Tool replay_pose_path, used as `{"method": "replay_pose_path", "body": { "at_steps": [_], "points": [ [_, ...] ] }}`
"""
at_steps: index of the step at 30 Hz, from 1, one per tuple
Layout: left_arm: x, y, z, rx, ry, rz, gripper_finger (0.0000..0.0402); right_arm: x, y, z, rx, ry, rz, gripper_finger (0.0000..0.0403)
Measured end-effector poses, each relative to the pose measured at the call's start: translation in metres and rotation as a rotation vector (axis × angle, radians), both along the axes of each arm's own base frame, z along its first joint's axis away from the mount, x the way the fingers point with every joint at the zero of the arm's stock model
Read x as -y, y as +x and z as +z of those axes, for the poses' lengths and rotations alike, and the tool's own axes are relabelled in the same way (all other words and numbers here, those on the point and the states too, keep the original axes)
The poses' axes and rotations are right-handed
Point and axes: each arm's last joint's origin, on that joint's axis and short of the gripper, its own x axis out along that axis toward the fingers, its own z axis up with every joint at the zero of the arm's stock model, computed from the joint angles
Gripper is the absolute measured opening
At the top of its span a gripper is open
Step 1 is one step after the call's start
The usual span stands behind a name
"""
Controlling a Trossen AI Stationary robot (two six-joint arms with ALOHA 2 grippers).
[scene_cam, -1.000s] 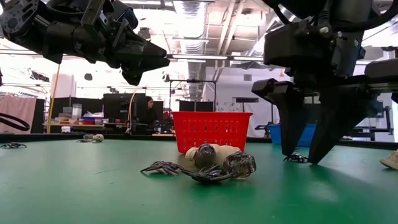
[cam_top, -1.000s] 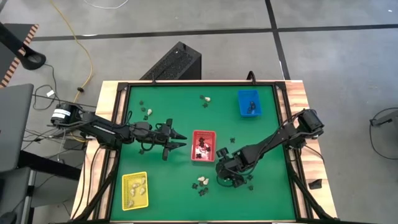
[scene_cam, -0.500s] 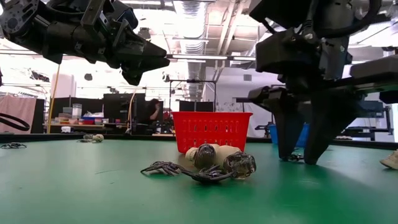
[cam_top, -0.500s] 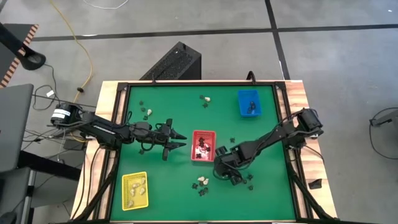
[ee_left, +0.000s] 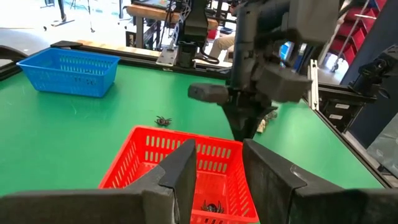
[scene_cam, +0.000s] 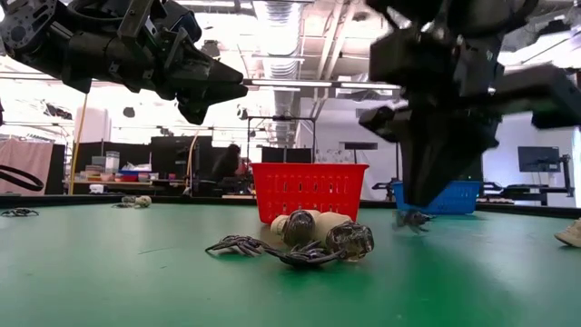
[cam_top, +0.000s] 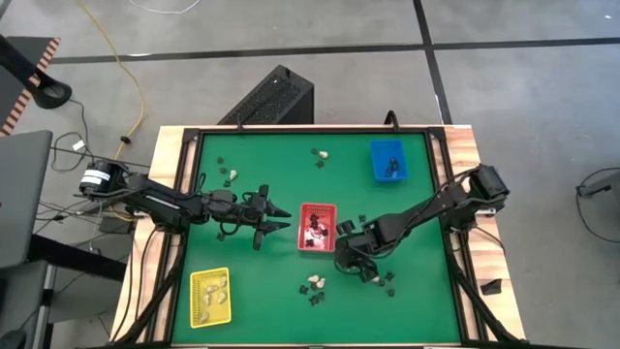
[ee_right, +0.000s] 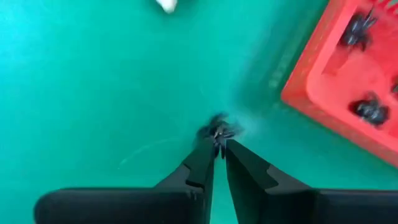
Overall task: Sort Halloween decoration
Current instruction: Put the black spider toy into the red bin
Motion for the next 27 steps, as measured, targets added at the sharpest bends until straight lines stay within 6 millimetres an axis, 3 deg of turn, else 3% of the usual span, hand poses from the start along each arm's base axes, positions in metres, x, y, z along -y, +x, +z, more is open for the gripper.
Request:
{"method": "replay_pose_path", "body": {
  "at_steps": [10, 19, 22, 27],
  "points": [
    [0.000, 0.000, 0.000, 0.000, 0.000, 0.000, 0.0119, 0.003, -0.005, 0.033, 0.127, 0.068, -0.039, 0.0070],
    [0.000, 0.000, 0.000, -0.001, 0.000, 0.000, 0.0119, -0.008, 0.001, 0.012, 0.085, 0.051, -0.081, 0.0109],
    [0.000, 0.000, 0.000, -0.004, 0.000, -0.001, 0.0119, -0.001, -0.007, 0.016, 0.042, -0.004, -0.149, 0.0133],
    [0.000, 0.000, -0.001, -0.009, 0.000, 0.000, 0.0119, 0.022, -0.031, 0.043, 0.005, -0.052, -0.324, 0.0145]
  ]
}}
